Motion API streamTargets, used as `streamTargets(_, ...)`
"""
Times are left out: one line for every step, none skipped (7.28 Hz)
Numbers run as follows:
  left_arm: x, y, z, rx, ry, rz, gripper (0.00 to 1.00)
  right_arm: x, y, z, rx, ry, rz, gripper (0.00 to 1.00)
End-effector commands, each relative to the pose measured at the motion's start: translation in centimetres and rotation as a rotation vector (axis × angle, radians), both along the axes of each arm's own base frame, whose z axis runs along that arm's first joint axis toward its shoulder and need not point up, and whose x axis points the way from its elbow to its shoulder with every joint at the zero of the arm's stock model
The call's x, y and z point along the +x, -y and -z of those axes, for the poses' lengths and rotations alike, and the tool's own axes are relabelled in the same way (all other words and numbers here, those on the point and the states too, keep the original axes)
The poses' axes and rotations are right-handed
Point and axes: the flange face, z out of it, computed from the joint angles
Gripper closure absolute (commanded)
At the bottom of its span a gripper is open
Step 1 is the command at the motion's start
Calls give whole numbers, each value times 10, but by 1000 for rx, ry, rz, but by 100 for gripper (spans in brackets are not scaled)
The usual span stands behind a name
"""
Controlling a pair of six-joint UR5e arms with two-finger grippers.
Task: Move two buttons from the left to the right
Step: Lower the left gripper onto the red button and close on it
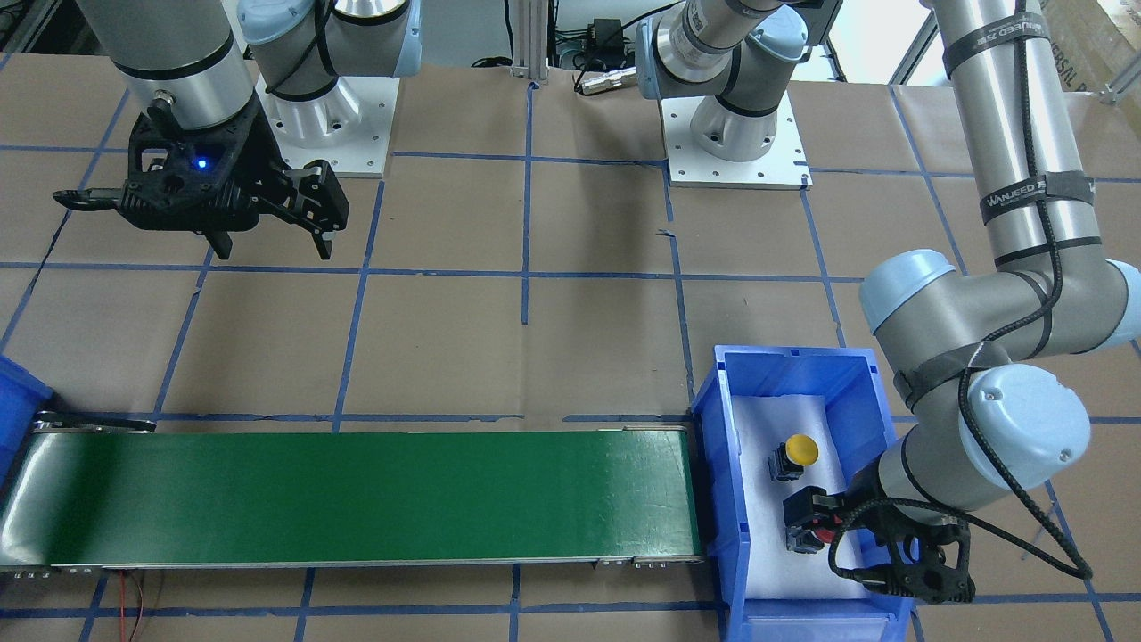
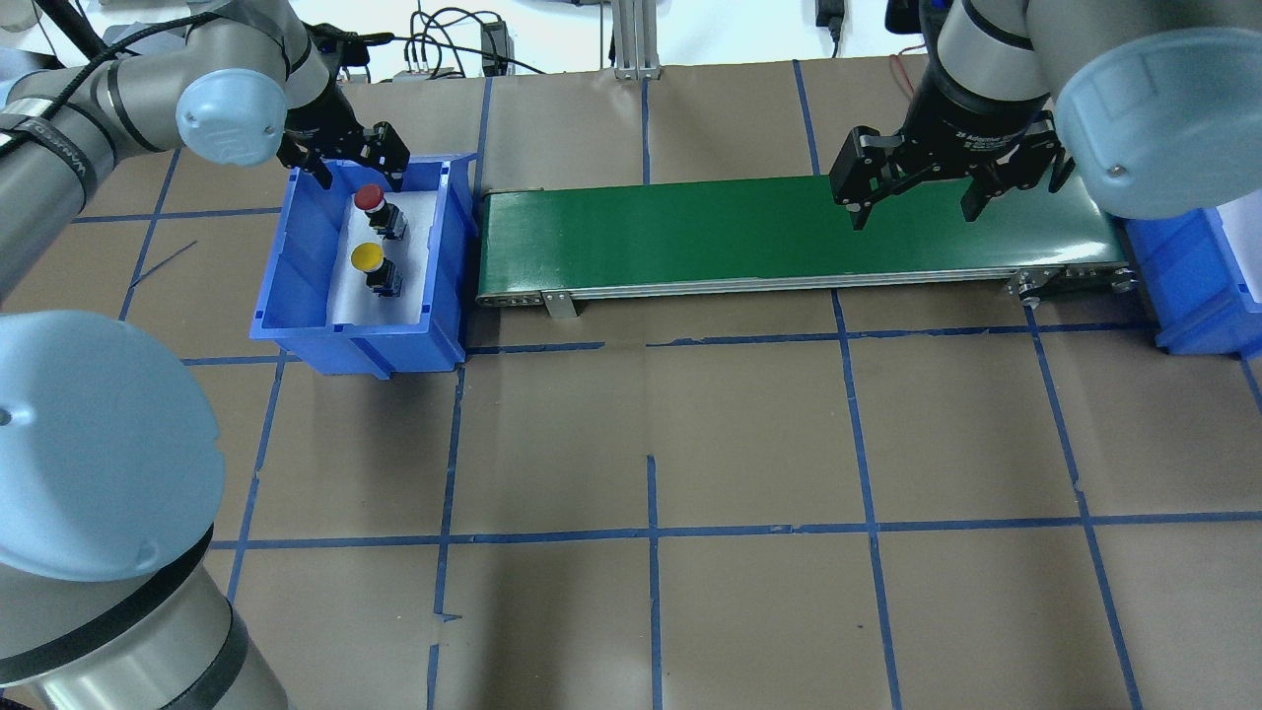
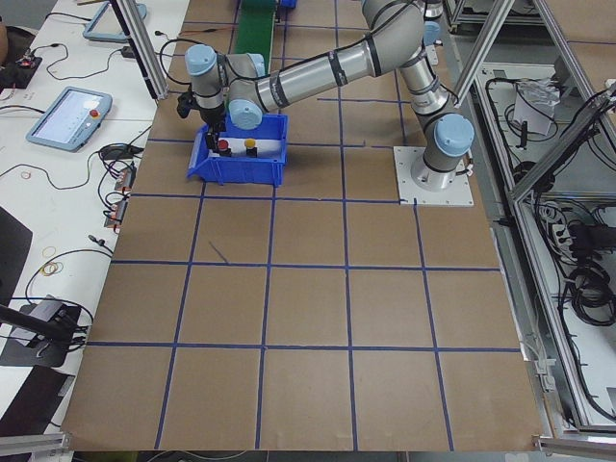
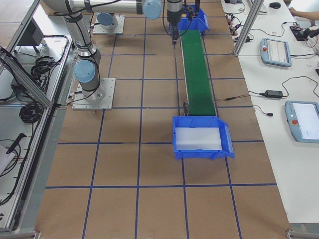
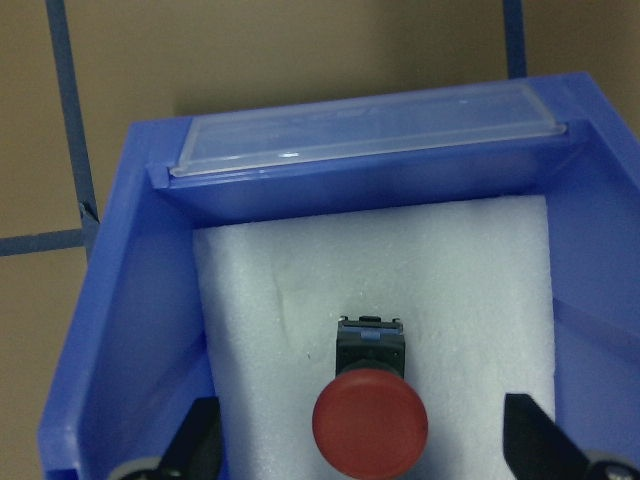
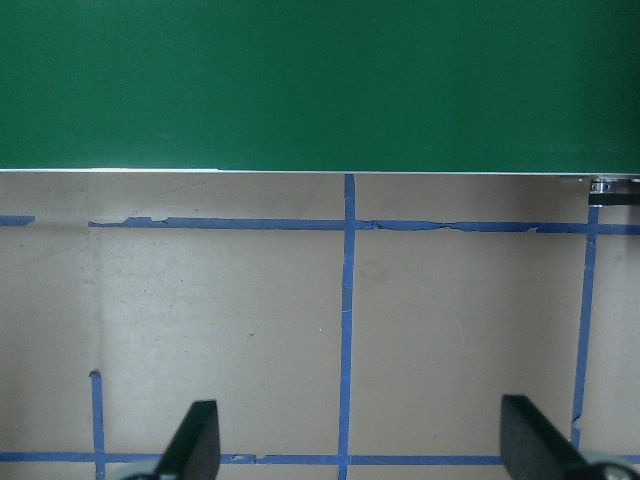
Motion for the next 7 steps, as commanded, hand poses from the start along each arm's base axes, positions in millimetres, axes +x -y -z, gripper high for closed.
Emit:
streamTargets(2,-1,5,7,-5,-4,0,2,2,3,4,11,-3,0)
streamTargets(-1,-1,10,14,-7,-3,0,2,3,1,1,10,0,0)
streamTargets(-1,-2,13,20,-10,-4,2,1,2,2,11,8,4,0)
streamTargets(-1,-3,14,22,-10,-7,2,1,2,2,11,8,4,0)
streamTargets(-1,-3,14,21,-12,-9,7,1,2,3,13,9,3,0)
streamTargets(-1,-3,14,23,-13,-9,20,1,2,2,11,12,2,0)
streamTargets(-2,-3,14,22,-23,-28,67,0,3,1,13,3,2,0)
